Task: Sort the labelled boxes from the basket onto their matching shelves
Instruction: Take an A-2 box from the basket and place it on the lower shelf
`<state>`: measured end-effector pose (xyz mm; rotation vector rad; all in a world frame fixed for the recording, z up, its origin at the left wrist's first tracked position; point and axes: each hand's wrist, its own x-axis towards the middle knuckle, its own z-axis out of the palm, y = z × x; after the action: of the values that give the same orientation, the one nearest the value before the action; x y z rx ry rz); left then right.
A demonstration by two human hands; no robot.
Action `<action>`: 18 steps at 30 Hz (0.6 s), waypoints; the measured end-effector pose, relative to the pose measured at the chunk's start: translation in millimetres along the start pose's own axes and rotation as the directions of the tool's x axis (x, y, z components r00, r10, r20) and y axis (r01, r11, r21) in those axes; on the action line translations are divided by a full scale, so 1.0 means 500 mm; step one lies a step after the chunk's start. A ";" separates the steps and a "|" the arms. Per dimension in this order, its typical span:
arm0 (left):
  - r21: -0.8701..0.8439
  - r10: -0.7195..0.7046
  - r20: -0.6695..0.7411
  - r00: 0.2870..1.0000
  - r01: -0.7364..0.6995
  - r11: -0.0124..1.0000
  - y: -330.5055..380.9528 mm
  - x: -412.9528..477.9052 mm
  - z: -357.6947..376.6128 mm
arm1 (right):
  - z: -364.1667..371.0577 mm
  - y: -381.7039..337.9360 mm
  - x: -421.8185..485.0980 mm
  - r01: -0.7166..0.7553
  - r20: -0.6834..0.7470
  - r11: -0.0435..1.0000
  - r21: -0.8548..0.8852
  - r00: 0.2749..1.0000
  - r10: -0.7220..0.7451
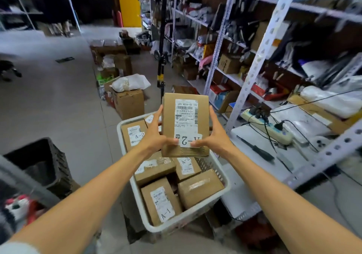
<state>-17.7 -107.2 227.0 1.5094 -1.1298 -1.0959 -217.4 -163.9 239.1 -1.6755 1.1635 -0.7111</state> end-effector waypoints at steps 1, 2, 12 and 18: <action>0.001 0.011 -0.004 1.000 -0.011 1.000 0.006 -0.015 0.008 | -0.008 -0.007 -0.019 0.004 -0.004 1.000 -0.006 1.000 -0.004; 0.005 0.022 -0.005 1.000 -0.021 1.000 0.012 -0.028 0.015 | -0.015 -0.013 -0.036 0.007 -0.010 1.000 -0.013 1.000 -0.007; -0.015 0.066 0.036 0.997 -0.065 0.998 0.000 -0.241 0.158 | -0.092 0.048 -0.293 0.065 0.022 0.995 -0.075 0.998 -0.064; 0.057 0.061 0.079 0.995 -0.065 0.996 -0.009 -0.356 0.284 | -0.166 0.113 -0.455 0.063 -0.067 0.990 -0.128 0.995 -0.072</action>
<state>-187.3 44.7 219.3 1.4782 -1.2649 -1.0937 -395.2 9.5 230.7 -1.8148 1.2286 -0.7585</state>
